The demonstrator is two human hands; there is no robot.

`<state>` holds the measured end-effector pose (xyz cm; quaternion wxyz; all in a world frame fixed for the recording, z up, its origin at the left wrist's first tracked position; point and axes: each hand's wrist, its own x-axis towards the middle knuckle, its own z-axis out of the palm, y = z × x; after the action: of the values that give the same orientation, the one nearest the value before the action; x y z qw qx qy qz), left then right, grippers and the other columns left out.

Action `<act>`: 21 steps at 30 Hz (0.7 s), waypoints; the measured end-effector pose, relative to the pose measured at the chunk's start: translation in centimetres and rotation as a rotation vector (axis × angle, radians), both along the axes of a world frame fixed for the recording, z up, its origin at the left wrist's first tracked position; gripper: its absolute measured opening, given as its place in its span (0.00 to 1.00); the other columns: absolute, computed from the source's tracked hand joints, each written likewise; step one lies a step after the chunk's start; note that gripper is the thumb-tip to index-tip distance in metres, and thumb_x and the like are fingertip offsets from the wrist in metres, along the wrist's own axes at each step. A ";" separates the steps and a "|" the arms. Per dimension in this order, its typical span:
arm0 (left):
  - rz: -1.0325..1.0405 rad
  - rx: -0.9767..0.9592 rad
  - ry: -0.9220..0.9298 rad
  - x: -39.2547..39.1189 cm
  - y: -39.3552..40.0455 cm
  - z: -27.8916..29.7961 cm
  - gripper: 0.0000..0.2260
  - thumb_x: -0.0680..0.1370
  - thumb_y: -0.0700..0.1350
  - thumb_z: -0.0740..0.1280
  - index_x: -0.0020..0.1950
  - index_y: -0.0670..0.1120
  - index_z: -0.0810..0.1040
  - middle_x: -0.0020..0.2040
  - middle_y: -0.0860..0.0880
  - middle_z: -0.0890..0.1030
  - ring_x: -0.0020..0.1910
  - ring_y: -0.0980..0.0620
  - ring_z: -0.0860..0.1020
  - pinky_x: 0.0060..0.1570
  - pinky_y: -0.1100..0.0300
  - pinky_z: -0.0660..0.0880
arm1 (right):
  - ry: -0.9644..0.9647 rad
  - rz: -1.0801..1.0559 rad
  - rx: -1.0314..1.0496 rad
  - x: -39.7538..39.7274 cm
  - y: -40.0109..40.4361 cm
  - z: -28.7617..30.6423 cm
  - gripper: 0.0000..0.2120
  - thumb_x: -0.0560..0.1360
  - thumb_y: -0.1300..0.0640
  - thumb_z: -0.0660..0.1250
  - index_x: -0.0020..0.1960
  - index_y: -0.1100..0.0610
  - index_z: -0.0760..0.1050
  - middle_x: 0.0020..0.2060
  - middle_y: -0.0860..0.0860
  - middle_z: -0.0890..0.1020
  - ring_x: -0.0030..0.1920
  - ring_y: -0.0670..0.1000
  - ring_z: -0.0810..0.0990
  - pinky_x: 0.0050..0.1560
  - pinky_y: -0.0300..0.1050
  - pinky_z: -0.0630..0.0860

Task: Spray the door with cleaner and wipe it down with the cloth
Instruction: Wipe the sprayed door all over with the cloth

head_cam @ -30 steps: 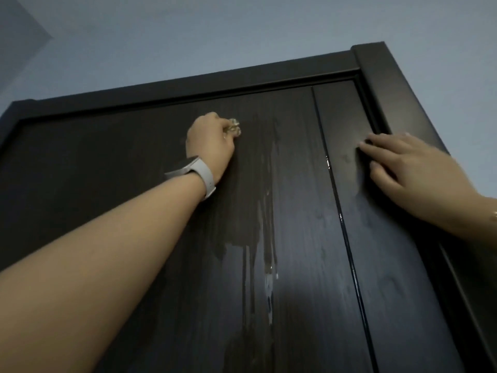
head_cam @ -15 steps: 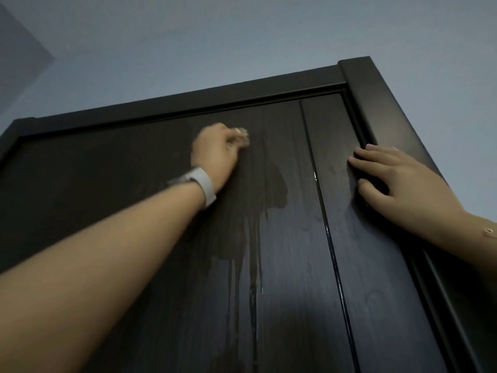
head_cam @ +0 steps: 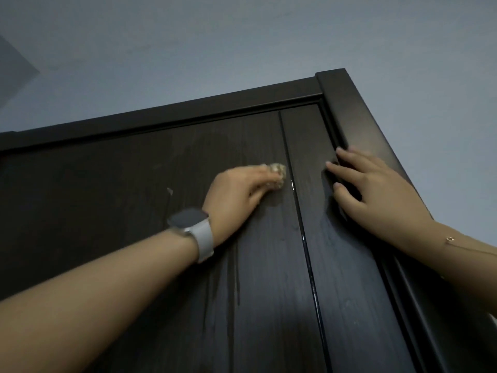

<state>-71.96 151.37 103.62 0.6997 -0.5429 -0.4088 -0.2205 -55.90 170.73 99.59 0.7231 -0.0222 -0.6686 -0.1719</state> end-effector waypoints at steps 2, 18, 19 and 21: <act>-0.019 0.088 -0.069 0.3 0.4 4.1 0.09 0.76 0.45 0.70 0.56 0.49 0.85 0.56 0.50 0.84 0.58 0.52 0.80 0.58 0.57 0.76 | 0.069 -0.010 -0.062 0.0 0.0 0.0 0.28 0.77 0.45 0.51 0.75 0.52 0.67 0.77 0.50 0.63 0.78 0.49 0.56 0.75 0.47 0.56; -0.049 -0.056 0.088 2.1 4.2 -2.4 0.11 0.76 0.44 0.69 0.57 0.48 0.84 0.57 0.50 0.83 0.59 0.54 0.80 0.62 0.59 0.74 | -0.015 -0.077 -0.089 0.8 1.1 0.3 0.26 0.83 0.56 0.51 0.80 0.56 0.54 0.79 0.50 0.55 0.79 0.47 0.51 0.73 0.36 0.44; -0.057 -0.040 0.058 2.4 4.4 -0.9 0.11 0.76 0.44 0.69 0.56 0.49 0.84 0.57 0.51 0.83 0.59 0.54 0.80 0.60 0.58 0.75 | 0.005 -0.091 -0.085 0.6 1.1 0.2 0.26 0.82 0.55 0.49 0.79 0.57 0.55 0.79 0.51 0.56 0.79 0.48 0.53 0.74 0.37 0.45; -0.089 0.019 -0.028 3.1 5.2 3.2 0.10 0.75 0.45 0.70 0.55 0.50 0.85 0.55 0.51 0.84 0.58 0.52 0.81 0.58 0.57 0.77 | 0.026 -0.096 -0.079 0.4 1.2 0.0 0.30 0.78 0.52 0.45 0.79 0.58 0.57 0.78 0.52 0.59 0.78 0.49 0.55 0.74 0.39 0.48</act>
<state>-68.82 156.55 106.86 0.6887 -0.5506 -0.3918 -0.2629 -55.46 171.89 99.63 0.7214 -0.0851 -0.6634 -0.1795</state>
